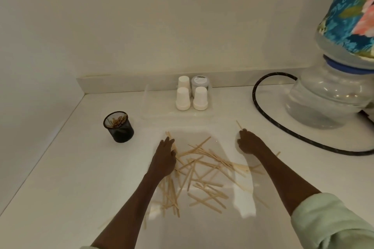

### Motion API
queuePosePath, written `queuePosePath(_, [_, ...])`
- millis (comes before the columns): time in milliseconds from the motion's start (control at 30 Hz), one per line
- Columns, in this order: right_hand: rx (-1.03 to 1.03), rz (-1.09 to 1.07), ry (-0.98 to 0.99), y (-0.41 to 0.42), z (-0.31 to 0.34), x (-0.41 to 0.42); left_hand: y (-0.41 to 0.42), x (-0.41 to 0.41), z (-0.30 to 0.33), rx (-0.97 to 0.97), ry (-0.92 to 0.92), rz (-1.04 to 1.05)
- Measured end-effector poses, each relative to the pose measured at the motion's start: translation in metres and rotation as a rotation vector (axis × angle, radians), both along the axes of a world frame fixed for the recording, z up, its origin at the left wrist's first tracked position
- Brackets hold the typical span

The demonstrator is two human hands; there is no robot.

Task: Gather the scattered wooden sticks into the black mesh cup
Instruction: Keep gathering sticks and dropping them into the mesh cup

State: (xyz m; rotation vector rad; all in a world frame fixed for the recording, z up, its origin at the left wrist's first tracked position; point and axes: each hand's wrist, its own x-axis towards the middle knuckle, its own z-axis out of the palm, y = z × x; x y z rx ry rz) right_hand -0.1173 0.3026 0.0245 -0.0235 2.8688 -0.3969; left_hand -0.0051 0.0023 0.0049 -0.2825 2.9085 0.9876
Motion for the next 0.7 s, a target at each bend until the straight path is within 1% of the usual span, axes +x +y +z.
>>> queuePosePath(100, [-0.007, 0.09, 0.061, 0.0, -0.009, 0.013, 0.009, -0.001, -0.011, -0.168, -0.022, -0.14])
queuePosePath(167, [0.001, 0.155, 0.087, -0.008, -0.015, 0.025, 0.013, -0.002, -0.017, -0.255, -0.049, -0.198])
queuePosePath(233, [-0.036, 0.193, 0.083, -0.017, -0.018, 0.035, 0.017, -0.002, -0.02, -0.274, -0.062, -0.224])
queuePosePath(300, [-0.039, 0.192, 0.1, -0.02, -0.015, 0.043, 0.02, -0.002, -0.021, -0.226, -0.032, -0.206])
queuePosePath(400, [0.001, 0.048, 0.178, -0.011, -0.014, 0.051, 0.023, -0.001, -0.019, -0.132, 0.083, -0.087])
queuePosePath(467, [0.104, -0.147, 0.235, 0.001, -0.013, 0.055, 0.024, -0.002, -0.016, -0.115, 0.12, -0.02])
queuePosePath(500, [0.125, -0.263, 0.203, 0.007, -0.011, 0.056, 0.026, -0.003, -0.016, -0.118, 0.115, -0.006])
queuePosePath(567, [0.103, -0.459, 0.031, 0.018, -0.007, 0.056, 0.03, -0.004, -0.016, -0.132, 0.053, 0.006])
queuePosePath(633, [0.042, -0.572, -0.129, 0.023, -0.01, 0.055, 0.034, -0.004, -0.017, -0.154, -0.025, -0.009])
queuePosePath(700, [-0.009, -0.616, -0.203, 0.021, -0.017, 0.055, 0.037, -0.002, -0.018, -0.168, -0.061, -0.042])
